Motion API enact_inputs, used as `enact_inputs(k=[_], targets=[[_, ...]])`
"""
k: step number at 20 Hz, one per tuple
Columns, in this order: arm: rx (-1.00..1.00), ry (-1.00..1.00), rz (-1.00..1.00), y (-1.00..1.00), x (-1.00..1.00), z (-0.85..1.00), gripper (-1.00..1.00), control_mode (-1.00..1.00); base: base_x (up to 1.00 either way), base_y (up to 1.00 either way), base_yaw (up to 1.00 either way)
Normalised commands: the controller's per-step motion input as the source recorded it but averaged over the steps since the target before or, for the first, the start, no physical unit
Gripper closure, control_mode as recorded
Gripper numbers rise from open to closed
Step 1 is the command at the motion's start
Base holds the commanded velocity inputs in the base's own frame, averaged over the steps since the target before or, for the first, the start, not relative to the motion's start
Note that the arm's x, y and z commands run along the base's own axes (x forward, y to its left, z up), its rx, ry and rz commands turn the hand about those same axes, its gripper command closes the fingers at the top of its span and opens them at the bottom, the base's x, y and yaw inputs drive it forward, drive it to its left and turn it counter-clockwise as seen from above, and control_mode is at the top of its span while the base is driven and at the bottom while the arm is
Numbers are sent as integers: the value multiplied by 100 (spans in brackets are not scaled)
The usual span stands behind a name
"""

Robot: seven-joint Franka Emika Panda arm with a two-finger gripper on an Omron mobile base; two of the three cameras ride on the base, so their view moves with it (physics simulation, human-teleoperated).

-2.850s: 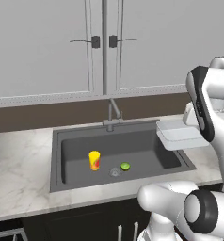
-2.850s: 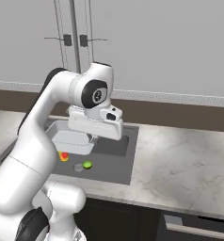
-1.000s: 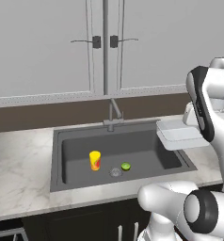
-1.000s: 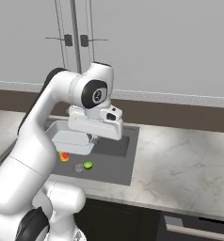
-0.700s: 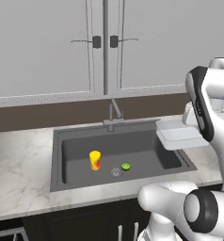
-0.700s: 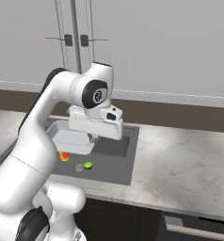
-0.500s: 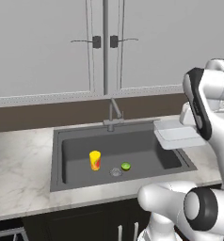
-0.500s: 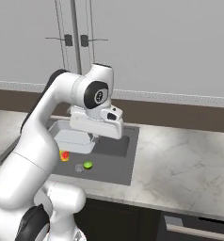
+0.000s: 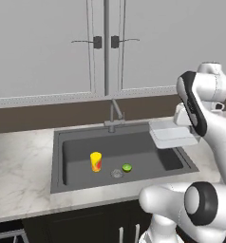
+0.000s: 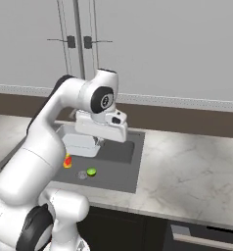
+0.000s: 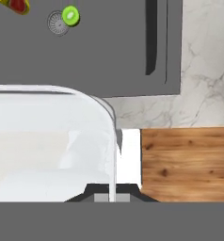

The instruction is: Pick the cup and tupperware and place them in the sink. Then turn on the water.

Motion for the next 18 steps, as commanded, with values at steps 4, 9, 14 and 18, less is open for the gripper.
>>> enact_inputs(k=[4,9,14,18], targets=[[0,0,0,0,20,-19,100,-100,0,0,0],[0,0,0,0,16,-25,100,-100,0,0,0],[0,0,0,0,9,-27,100,-100,0,0,0],[0,0,0,0,10,-27,100,-100,0,0,0]])
